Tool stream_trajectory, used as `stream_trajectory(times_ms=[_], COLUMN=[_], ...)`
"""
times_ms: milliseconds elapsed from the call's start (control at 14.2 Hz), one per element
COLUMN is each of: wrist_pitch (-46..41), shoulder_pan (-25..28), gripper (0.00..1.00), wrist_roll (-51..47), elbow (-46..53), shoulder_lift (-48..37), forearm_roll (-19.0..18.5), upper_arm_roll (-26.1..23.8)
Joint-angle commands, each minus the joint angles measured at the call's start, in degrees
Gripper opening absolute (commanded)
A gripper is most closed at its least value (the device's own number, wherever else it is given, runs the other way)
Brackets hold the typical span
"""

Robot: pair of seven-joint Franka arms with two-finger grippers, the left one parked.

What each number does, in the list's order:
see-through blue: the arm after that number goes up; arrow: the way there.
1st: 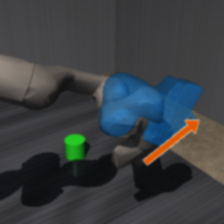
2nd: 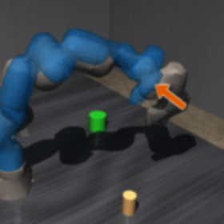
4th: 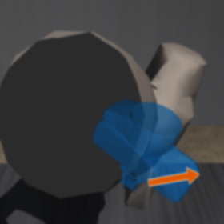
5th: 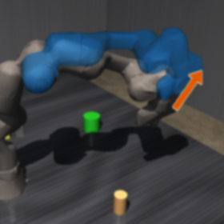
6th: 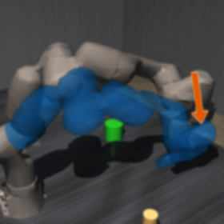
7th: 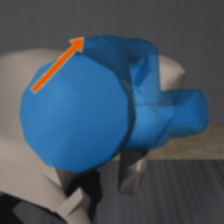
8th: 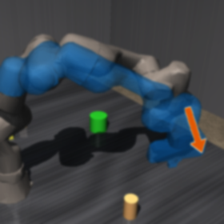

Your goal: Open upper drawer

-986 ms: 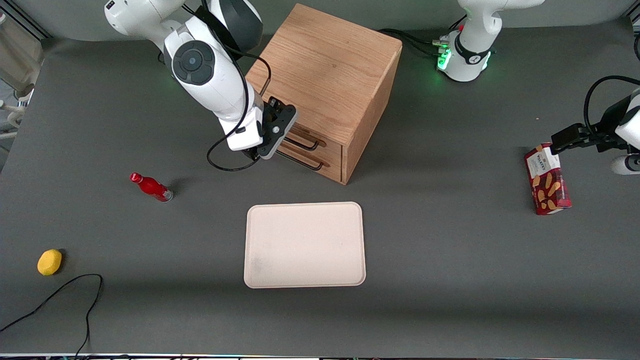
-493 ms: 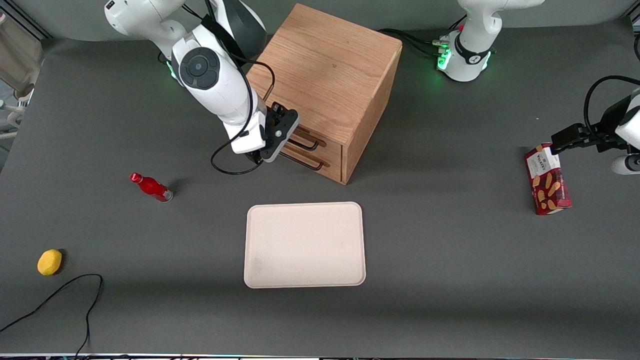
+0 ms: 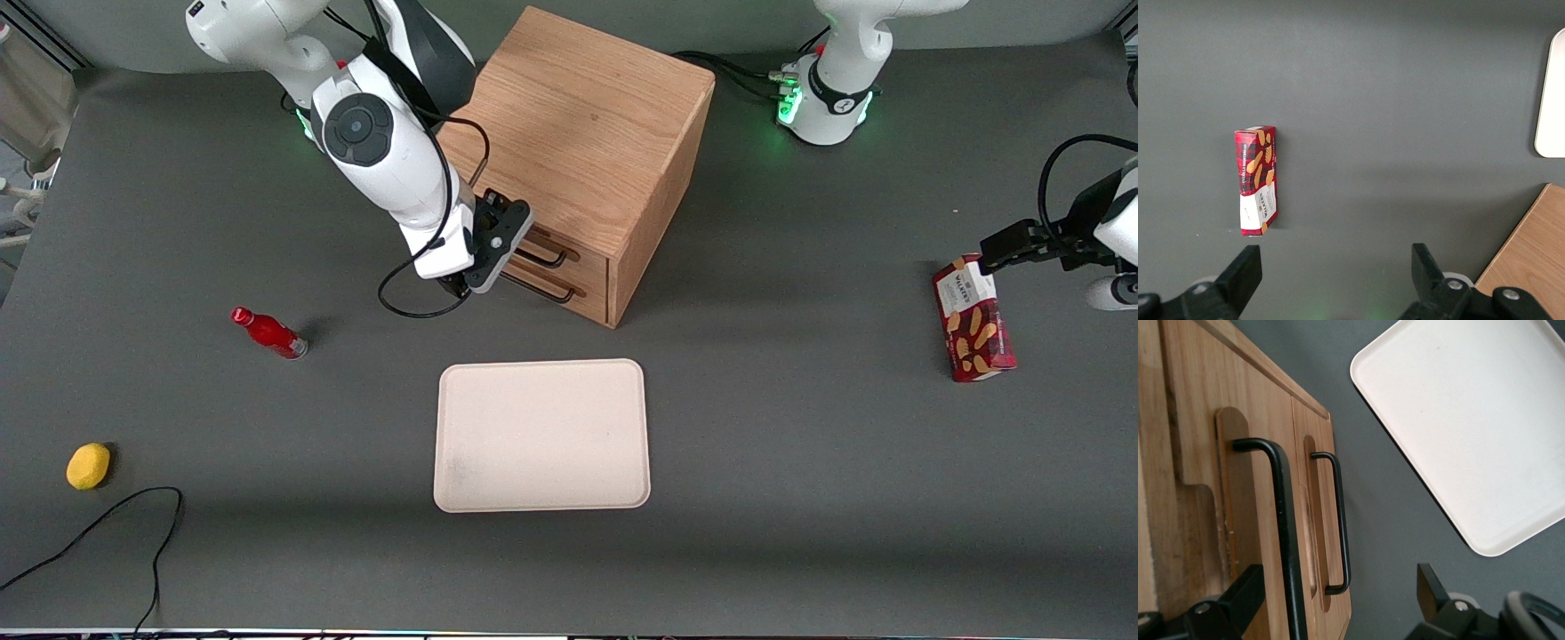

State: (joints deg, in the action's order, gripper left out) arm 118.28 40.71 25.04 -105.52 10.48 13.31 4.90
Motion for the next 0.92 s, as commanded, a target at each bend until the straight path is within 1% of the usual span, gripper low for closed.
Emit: stream_trajectory(times_ms=[0,141,282,845], wrist_pitch=[2.39,2.57,2.57,4.24], shoulder_pan=[-0.02,-0.11,-0.46,-0.46], gripper=[1.00,1.00,1.00,1.00], wrist_roll=[1.95,2.03,4.57,4.67], elbow=[-1.71,-1.71,-1.71,-1.71], shoulder_lift=[0.16,0.33,0.33,1.91], forearm_roll=[0.48,0.48,0.57,0.57], upper_arm_roll=[0.03,0.03,0.11,0.11])
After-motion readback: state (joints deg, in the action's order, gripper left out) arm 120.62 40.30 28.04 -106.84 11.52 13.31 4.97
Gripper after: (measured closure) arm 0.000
